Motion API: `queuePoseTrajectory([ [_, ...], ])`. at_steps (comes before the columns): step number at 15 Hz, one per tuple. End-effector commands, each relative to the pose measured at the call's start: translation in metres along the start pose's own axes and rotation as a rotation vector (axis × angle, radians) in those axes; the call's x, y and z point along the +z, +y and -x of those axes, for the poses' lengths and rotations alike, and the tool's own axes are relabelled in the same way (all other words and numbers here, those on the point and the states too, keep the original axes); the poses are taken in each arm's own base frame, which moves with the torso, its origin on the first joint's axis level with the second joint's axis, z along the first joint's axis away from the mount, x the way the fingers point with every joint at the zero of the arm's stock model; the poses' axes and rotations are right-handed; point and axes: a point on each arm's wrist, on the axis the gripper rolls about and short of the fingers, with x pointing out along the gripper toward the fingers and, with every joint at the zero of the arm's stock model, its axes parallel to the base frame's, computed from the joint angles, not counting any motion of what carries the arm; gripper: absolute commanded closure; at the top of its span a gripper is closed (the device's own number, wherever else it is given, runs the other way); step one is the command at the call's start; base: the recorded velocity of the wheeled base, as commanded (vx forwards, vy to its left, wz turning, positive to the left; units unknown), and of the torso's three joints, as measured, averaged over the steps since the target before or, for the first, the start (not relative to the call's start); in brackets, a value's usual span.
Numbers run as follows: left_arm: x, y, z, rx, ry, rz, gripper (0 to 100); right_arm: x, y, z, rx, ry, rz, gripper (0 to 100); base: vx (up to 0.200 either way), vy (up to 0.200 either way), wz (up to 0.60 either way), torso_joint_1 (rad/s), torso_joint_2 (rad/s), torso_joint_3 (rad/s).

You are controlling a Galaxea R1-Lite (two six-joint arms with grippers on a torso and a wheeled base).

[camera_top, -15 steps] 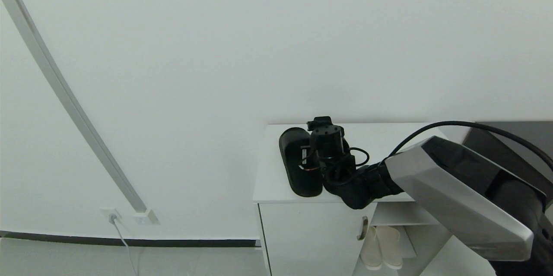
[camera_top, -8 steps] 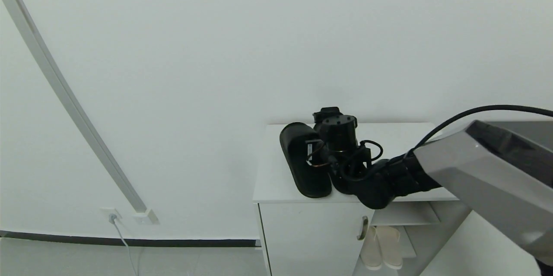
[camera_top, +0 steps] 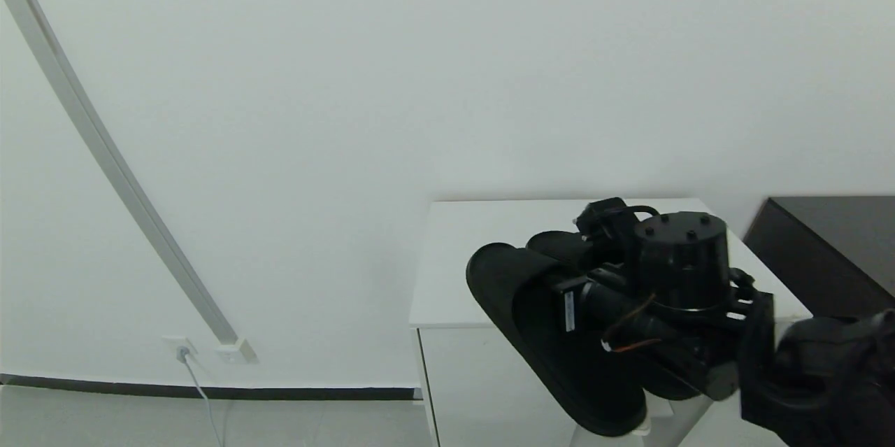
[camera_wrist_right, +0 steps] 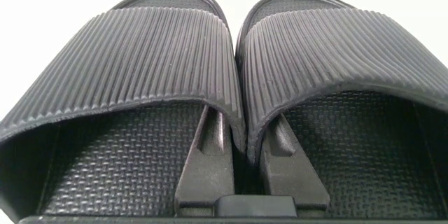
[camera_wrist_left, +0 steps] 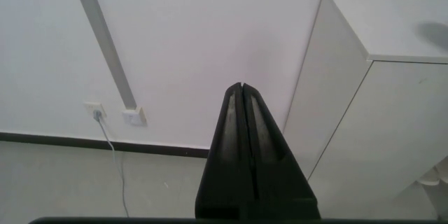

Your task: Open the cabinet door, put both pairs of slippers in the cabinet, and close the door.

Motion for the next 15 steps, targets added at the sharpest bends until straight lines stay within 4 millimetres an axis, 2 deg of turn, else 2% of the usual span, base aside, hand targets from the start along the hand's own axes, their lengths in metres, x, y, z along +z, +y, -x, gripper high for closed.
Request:
queuePoseTrajectory([
  [1,0.0,0.0,-0.0001,0.0,0.001,0.0,100,0.0095,0.0031,0.0336,0.058,-0.048,-0.008,100,0.0,0.0,0.0,0.0,0.0,0.0],
  [6,0.0,0.0,0.0,-0.001,0.0,0.0,100,0.0019,0.0076,0.0344,0.073,-0.023,0.003,100,0.0,0.0,0.0,0.0,0.0,0.0],
  [15,0.0,-0.0001,-0.0001,-0.006,0.001,0.014,100,-0.0003,0.0088,0.0348,0.073,-0.018,0.007,100,-0.2,0.0,0.0,0.0,0.0,0.002],
])
